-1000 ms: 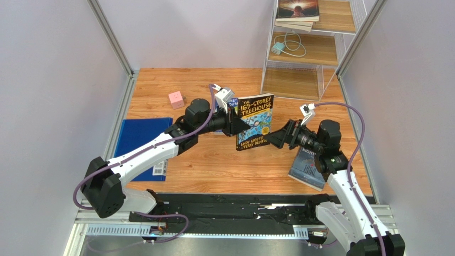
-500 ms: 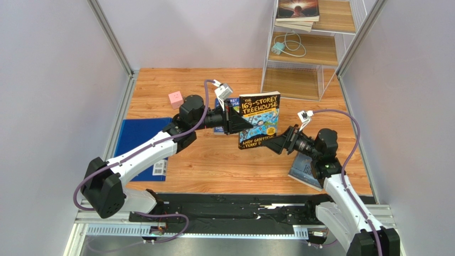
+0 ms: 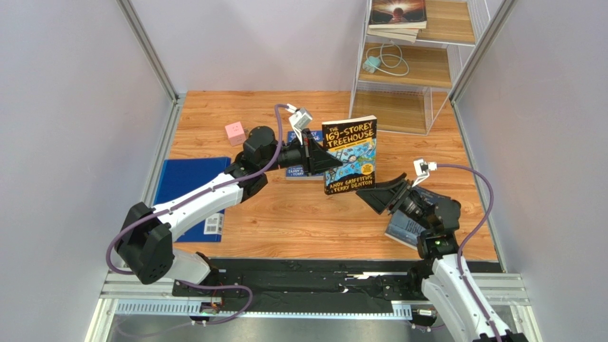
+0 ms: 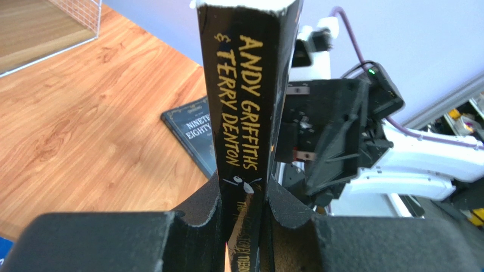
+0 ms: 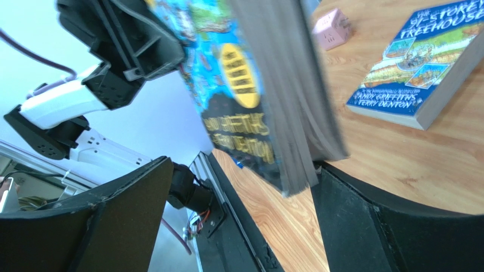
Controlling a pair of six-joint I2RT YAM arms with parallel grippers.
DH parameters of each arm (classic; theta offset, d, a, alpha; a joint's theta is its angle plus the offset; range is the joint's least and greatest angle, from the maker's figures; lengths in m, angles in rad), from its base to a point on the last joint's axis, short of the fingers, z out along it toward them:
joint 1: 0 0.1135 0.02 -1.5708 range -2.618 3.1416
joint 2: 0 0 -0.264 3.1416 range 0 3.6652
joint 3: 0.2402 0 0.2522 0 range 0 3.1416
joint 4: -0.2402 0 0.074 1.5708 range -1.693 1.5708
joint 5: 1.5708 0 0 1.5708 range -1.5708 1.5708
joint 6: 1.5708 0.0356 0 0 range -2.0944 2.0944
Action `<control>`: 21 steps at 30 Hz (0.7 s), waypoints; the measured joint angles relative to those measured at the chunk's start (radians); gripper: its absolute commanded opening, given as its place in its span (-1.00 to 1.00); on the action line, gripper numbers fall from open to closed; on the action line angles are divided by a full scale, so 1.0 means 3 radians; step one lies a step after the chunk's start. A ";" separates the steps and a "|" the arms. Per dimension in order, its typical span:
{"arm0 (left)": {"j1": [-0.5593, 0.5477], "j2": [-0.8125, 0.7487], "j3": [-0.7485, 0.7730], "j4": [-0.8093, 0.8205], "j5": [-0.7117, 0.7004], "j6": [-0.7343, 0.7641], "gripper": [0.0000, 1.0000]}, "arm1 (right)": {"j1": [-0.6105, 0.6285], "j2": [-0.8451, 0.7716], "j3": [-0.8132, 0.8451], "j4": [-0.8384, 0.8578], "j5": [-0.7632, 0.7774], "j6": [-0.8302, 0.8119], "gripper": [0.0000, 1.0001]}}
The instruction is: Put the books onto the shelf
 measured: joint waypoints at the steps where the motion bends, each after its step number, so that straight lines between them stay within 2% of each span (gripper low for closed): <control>1: 0.0000 0.0019 0.0000 0.0022 -0.0009 -0.0013 -1.00 | 0.0000 -0.0050 0.0000 0.0018 0.0019 0.0017 0.94; 6: 0.0003 0.0056 0.0000 0.0107 -0.0009 -0.0072 -1.00 | 0.0003 -0.0098 0.0000 0.0061 0.0102 0.0061 0.94; 21: 0.0023 0.0186 0.0188 0.0270 0.0053 -0.0245 -1.00 | 0.0017 0.0484 0.0004 0.0383 0.0251 0.0117 0.90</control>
